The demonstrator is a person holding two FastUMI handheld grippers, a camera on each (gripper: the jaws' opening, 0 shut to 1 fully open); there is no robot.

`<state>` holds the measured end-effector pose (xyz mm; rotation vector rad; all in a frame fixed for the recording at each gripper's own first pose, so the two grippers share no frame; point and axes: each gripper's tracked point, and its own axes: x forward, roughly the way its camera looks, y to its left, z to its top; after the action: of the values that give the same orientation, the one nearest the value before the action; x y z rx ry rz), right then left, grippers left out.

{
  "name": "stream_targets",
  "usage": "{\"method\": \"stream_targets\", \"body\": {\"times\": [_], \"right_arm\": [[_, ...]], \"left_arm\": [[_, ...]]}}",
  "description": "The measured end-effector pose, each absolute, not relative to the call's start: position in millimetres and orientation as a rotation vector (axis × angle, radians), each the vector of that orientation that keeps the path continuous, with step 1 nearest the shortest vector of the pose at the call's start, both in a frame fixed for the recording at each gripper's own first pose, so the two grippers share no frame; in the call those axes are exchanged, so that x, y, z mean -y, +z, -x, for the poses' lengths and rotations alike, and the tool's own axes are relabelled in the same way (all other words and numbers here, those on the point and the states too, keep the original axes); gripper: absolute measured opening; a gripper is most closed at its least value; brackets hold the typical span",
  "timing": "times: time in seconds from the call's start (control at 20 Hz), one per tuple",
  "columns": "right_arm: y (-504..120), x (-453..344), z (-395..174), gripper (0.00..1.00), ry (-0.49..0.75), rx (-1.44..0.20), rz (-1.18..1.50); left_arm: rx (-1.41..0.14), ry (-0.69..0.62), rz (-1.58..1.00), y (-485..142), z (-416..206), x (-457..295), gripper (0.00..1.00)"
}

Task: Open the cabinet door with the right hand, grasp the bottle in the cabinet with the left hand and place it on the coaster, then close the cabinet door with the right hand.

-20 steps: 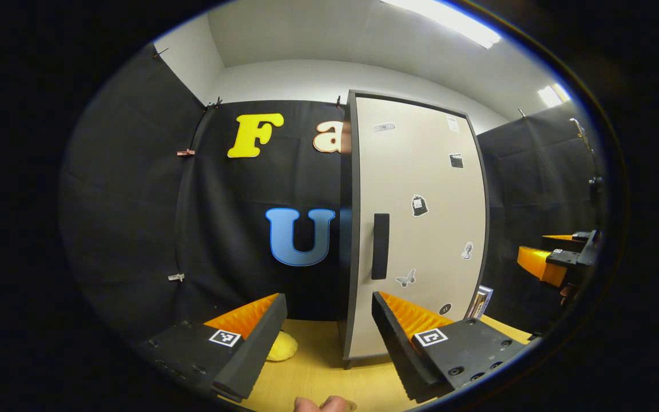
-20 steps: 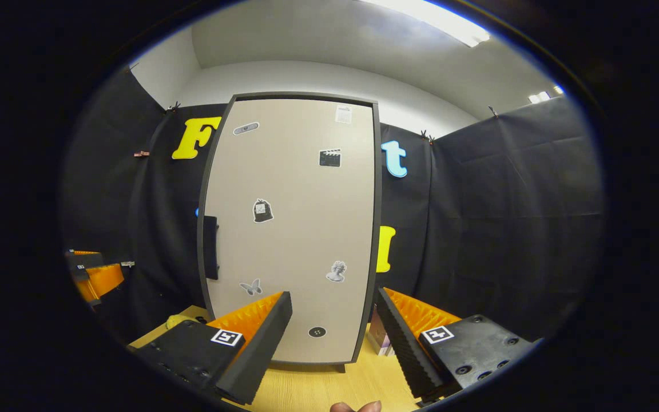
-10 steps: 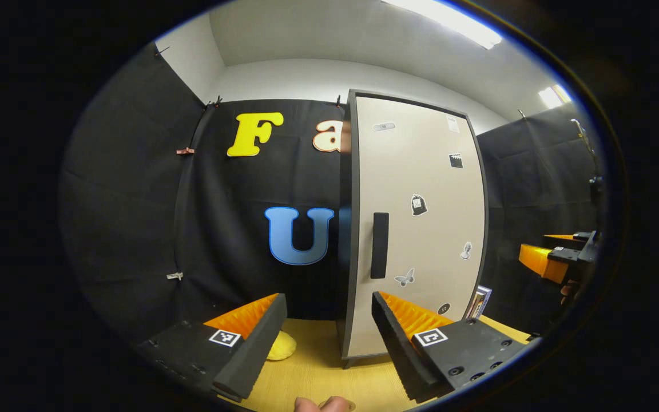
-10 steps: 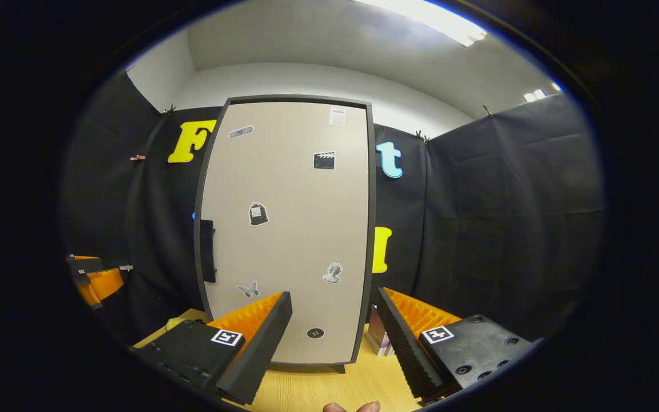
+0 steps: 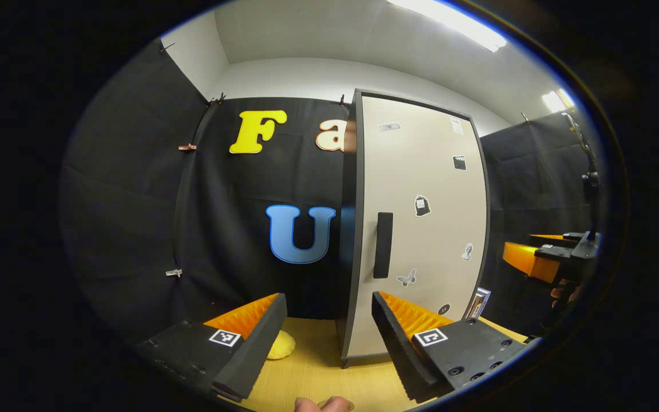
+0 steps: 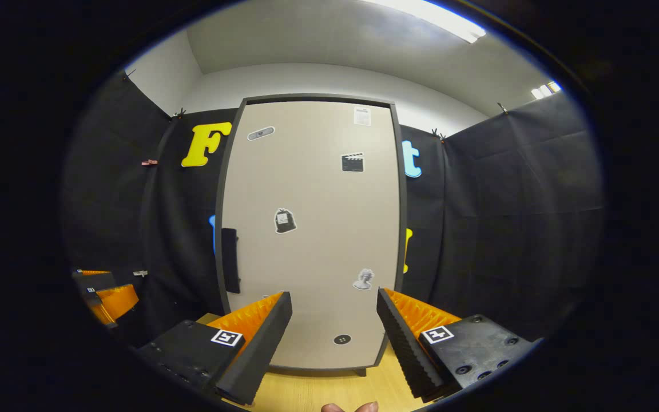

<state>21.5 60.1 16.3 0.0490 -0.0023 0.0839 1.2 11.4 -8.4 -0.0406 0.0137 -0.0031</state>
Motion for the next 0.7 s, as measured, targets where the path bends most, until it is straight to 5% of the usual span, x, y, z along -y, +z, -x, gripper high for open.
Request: {"method": "stream_targets", "body": {"times": [0.7], "right_arm": [[21, -209, -111, 0.98, 0.264, 0.012, -0.082]], "left_arm": [[-0.049, 0.072, 0.073, -28, -1, -60, 0.95]]}}
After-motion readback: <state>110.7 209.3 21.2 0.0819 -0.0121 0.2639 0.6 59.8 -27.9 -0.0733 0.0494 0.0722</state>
